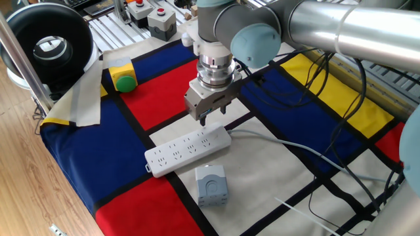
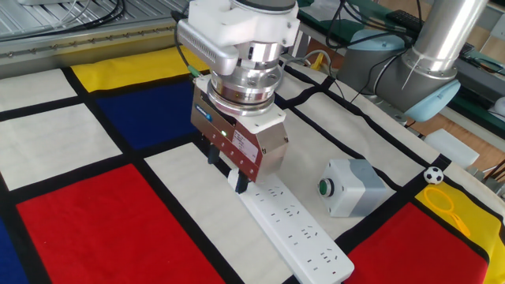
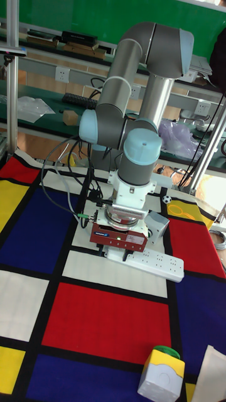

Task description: Turn on the power strip by pressing the button

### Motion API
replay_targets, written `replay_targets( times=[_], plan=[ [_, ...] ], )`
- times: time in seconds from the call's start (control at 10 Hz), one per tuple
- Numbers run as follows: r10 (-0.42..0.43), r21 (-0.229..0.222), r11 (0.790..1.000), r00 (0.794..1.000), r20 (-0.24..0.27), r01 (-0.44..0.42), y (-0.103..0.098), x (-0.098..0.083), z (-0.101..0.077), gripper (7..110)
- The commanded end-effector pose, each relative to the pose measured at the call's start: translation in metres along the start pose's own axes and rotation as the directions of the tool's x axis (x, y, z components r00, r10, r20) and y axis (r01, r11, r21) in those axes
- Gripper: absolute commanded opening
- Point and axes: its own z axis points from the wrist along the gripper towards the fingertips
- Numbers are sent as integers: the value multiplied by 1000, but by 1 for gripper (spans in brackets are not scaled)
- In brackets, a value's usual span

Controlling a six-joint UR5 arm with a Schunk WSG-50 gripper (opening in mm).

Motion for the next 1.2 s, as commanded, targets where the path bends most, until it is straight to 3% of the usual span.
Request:
replay_targets(
  times=[0.0,0.2,0.5,0.7,1.1],
  plan=[
    [43,-3,999,999,2,-43,-1,2,-1,66],
    [84,36,996,995,-45,-82,-15,27,-8,66],
    [75,-1,997,996,-49,-75,-16,47,-4,66],
    [65,10,998,997,-37,-65,-20,54,-3,66],
    [71,-15,997,997,-13,-71,-8,58,-9,66]
  ],
)
